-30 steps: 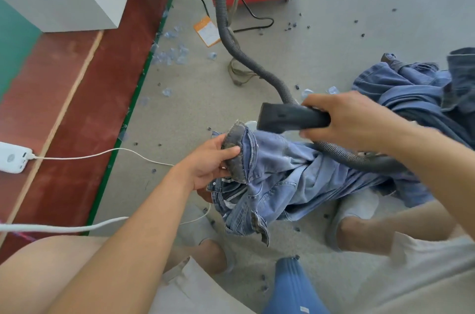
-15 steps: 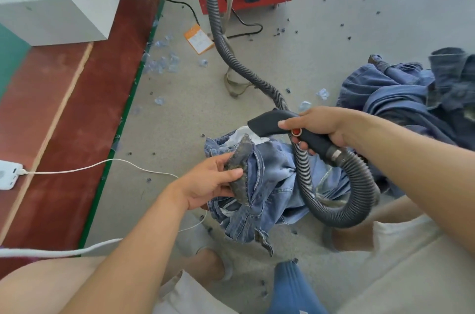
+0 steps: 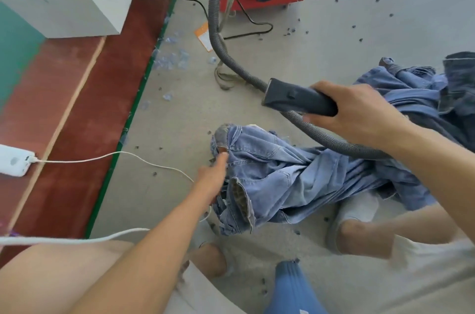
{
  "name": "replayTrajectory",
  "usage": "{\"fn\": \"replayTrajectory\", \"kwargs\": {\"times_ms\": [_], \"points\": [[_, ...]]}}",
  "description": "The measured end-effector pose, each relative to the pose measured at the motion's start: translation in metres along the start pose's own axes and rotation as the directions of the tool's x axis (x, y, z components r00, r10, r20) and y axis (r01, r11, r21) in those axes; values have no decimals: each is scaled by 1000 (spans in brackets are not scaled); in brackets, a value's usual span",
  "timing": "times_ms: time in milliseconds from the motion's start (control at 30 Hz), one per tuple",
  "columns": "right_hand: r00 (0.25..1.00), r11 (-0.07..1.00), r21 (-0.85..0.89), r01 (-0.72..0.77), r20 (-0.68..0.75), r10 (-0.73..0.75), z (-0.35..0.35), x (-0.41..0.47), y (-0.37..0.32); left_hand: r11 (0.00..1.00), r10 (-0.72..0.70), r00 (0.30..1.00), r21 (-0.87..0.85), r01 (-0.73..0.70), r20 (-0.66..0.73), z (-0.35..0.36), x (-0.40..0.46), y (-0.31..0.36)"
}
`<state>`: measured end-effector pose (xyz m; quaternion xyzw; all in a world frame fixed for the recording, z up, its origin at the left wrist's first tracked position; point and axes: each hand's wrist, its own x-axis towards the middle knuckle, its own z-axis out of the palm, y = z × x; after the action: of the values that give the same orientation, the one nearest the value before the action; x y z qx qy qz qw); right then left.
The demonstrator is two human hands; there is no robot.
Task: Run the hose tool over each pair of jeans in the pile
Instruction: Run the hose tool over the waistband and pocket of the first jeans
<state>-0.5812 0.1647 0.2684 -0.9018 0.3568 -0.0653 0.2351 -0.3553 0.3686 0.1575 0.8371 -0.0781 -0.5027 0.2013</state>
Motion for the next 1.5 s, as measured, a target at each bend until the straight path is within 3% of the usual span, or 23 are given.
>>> {"fn": "replayTrajectory", "kwargs": {"times_ms": [33,100,167,233,267,333,400,433,500,567,700,867,1100,1300,1500], "points": [[1000,1000,-21,10,12,-9,4,-1,1,958,78,996,281,-63,-42,6,0,-5],[999,999,-34,17,36,-16,11,-1,3,659,178,982,732,-171,69,23,-12,-21],[998,999,-24,23,51,-21,14,-1,4,472,151,970,849,-238,189,36,-22,-41],[997,999,-22,38,62,-36,13,-3,3,445,220,956,852,-276,195,38,-20,-50],[997,999,-26,45,64,-43,12,-3,3,514,274,946,805,-297,174,35,-15,-46],[997,999,-13,48,53,-47,10,-3,4,759,345,935,560,-332,85,24,-8,-28],[999,999,1,42,30,-42,5,-3,5,936,350,935,70,-346,-54,9,-8,-5],[999,999,4,38,19,-38,1,-4,5,910,330,940,-236,-341,-82,1,-8,4],[999,999,17,33,15,-33,-5,-4,3,675,383,924,-689,-265,20,-9,-6,17],[998,998,55,43,33,-45,-10,-7,-1,517,462,875,-845,-135,142,-11,-8,25],[987,989,118,90,122,-104,-16,-16,-6,394,489,843,-919,16,224,-3,-12,32],[936,992,86,95,330,-118,-7,-26,-9,285,501,826,-951,123,257,0,-13,35],[929,996,71,50,363,-72,19,-7,-24,428,518,787,-898,102,336,5,-15,36],[967,997,79,16,251,-35,26,-3,-29,529,497,770,-843,96,399,1,-17,39],[992,990,123,-71,108,58,0,4,-19,514,509,756,-850,117,411,2,-17,38]]}}
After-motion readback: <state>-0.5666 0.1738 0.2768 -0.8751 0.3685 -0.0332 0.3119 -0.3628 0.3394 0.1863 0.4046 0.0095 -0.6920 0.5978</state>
